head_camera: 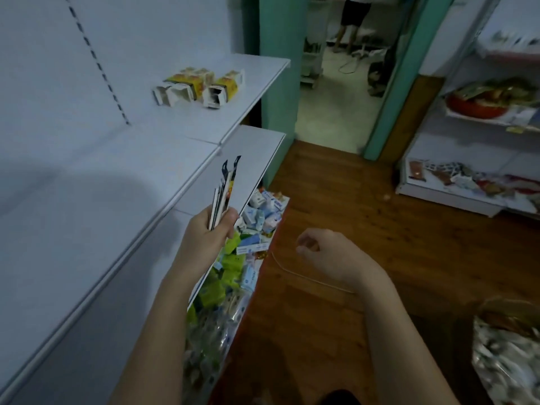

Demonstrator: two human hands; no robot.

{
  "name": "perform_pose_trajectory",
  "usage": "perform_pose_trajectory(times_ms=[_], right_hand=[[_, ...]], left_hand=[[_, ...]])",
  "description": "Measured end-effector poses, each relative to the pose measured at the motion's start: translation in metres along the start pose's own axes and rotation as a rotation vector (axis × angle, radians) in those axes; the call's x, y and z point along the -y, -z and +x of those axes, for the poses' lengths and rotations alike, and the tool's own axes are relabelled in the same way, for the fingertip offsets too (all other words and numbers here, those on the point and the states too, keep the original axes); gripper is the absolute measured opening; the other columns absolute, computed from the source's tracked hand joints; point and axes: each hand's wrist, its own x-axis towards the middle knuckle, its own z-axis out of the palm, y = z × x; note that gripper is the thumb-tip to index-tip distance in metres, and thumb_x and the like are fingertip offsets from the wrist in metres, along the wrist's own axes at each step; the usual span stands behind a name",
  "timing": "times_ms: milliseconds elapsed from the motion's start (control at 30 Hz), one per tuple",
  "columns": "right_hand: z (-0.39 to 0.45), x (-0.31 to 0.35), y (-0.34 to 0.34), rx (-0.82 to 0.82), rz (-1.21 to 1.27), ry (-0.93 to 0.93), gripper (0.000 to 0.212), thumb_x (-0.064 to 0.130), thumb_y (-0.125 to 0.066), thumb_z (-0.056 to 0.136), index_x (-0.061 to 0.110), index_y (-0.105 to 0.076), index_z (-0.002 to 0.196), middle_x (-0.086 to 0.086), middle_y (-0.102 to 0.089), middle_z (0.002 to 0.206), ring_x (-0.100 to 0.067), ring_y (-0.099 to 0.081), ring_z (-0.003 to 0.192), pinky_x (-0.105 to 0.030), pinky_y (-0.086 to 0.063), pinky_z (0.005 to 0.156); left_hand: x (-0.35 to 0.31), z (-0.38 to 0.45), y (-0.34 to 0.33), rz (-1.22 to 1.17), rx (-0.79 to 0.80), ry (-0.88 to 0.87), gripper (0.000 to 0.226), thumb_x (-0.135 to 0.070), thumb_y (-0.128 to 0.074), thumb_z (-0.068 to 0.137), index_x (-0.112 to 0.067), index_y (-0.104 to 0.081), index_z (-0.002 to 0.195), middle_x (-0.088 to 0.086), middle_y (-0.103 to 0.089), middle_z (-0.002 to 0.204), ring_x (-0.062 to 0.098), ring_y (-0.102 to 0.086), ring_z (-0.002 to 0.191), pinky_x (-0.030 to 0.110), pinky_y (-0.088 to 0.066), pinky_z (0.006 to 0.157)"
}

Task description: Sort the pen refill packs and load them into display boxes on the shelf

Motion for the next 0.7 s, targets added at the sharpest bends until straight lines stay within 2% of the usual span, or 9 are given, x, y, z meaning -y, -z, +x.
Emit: perform_pose_trajectory(times_ms=[100,167,267,367,500,600,700], right_hand=[[0.042,-0.022,0.025,-0.030,-0.006,-0.018,0.022,0.037,-0.052,0.098,0.029,-0.062,0.116,0.009,-0.062,0.108,-0.012,-0.059,0.096,-0.036,-0.054,0.085],[0.072,-0.038,0.043,-0.020,-0.011,-0.009,0.024,0.037,-0.052,0.098,0.026,-0.062,0.117,0.007,-0.063,0.112,-0.013,-0.059,0.098,-0.038,-0.054,0.087],[0.117,-0.061,0.075,0.031,-0.011,0.008,0.029,0.037,-0.053,0.098,0.025,-0.060,0.123,0.006,-0.062,0.118,-0.014,-0.058,0.103,-0.035,-0.052,0.089],[0.161,-0.080,0.113,0.076,-0.033,0.033,0.032,0.037,-0.054,0.098,0.025,-0.057,0.127,0.004,-0.061,0.121,-0.014,-0.058,0.105,-0.033,-0.051,0.090],[0.225,-0.094,0.149,0.088,-0.050,0.124,0.034,0.040,-0.052,0.098,0.024,-0.057,0.128,0.000,-0.060,0.127,-0.017,-0.058,0.107,-0.032,-0.050,0.088],[0.266,-0.092,0.163,0.144,-0.036,0.181,0.033,0.040,-0.051,0.099,0.024,-0.058,0.127,-0.001,-0.064,0.117,-0.016,-0.061,0.099,-0.036,-0.052,0.087],[0.312,-0.085,0.172,0.203,-0.018,0.227,0.029,0.039,-0.052,0.098,0.025,-0.058,0.123,0.000,-0.064,0.111,-0.016,-0.062,0.094,-0.033,-0.050,0.082]], left_hand=[[-0.004,0.050,-0.023,0.018,-0.029,0.001,0.022,-0.031,-0.056,0.098,-0.015,-0.066,0.087,-0.007,-0.055,0.059,0.008,-0.048,0.051,0.019,-0.037,0.049],[-0.007,0.083,-0.042,0.017,-0.056,0.011,0.018,-0.027,-0.056,0.097,-0.017,-0.066,0.086,-0.007,-0.054,0.059,0.007,-0.047,0.051,0.019,-0.037,0.048],[-0.020,0.126,-0.070,0.000,-0.060,0.006,0.019,-0.023,-0.055,0.099,-0.013,-0.066,0.088,-0.001,-0.053,0.062,0.007,-0.045,0.051,0.017,-0.037,0.048],[-0.036,0.166,-0.092,0.017,-0.085,-0.008,0.021,-0.027,-0.054,0.100,-0.015,-0.066,0.087,-0.005,-0.053,0.058,0.007,-0.046,0.051,0.016,-0.036,0.046],[-0.049,0.210,-0.111,-0.017,-0.196,-0.008,0.023,-0.027,-0.054,0.100,-0.011,-0.066,0.090,0.000,-0.053,0.063,0.007,-0.046,0.052,0.015,-0.037,0.046],[-0.055,0.237,-0.115,-0.025,-0.269,0.009,0.022,-0.025,-0.054,0.100,-0.010,-0.066,0.090,-0.001,-0.052,0.062,0.007,-0.046,0.051,0.015,-0.036,0.046],[-0.061,0.271,-0.105,-0.055,-0.397,0.001,0.020,-0.020,-0.053,0.100,-0.009,-0.065,0.089,0.000,-0.051,0.058,0.008,-0.046,0.049,0.016,-0.037,0.044]])
